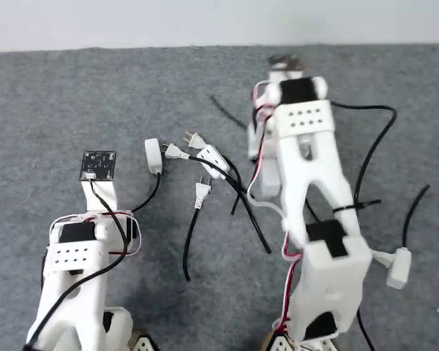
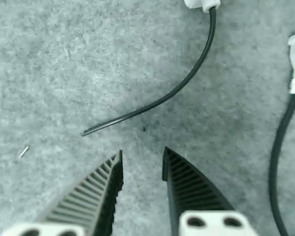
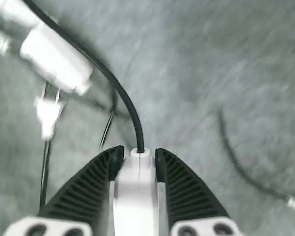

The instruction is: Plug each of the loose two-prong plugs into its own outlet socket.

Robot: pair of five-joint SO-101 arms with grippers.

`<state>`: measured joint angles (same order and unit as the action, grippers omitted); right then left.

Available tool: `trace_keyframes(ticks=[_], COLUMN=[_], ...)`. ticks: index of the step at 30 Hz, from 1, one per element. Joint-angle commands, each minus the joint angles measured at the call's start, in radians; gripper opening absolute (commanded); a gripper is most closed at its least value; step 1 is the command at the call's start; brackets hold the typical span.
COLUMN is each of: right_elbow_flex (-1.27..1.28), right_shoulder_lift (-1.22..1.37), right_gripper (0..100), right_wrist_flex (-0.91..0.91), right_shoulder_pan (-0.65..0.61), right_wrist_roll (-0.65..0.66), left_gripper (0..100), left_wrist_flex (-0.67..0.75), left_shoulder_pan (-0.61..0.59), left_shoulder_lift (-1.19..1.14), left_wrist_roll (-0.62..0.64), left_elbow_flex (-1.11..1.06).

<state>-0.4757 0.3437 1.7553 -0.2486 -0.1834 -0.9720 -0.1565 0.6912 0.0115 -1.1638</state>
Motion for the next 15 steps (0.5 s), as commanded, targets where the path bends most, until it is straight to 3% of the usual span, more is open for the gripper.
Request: trace_keyframes(ticks=[1,8,12,15], right_elbow_flex=[0.163,0.466,0.643,0.77], right_shoulder_lift=[-0.173,-0.305,-0.306,-0.321], right_gripper=[0.8,0.8,0.9,0.9], right_wrist_flex=[0.022,-0.166,-0.245,-0.337], right_shoulder_pan=[-0.088,-0.242,-0.375,-0.433], right_wrist_roll=[-0.028,-0.008,0.051,0.064], left_gripper=[12,15,19,19], left_wrist_flex=[-0.023,-0.281,-0.31,-0.31], left_shoulder_pan=[-0.002,0.014,-0.075,-0.077], left_shoulder_lift=[0.149,0.608,0.706,0.706], left_wrist_roll=[0.008,-0.049,-0.06,-0.06], left_elbow_flex=[-0.015,-0.151,-0.176,-0.176])
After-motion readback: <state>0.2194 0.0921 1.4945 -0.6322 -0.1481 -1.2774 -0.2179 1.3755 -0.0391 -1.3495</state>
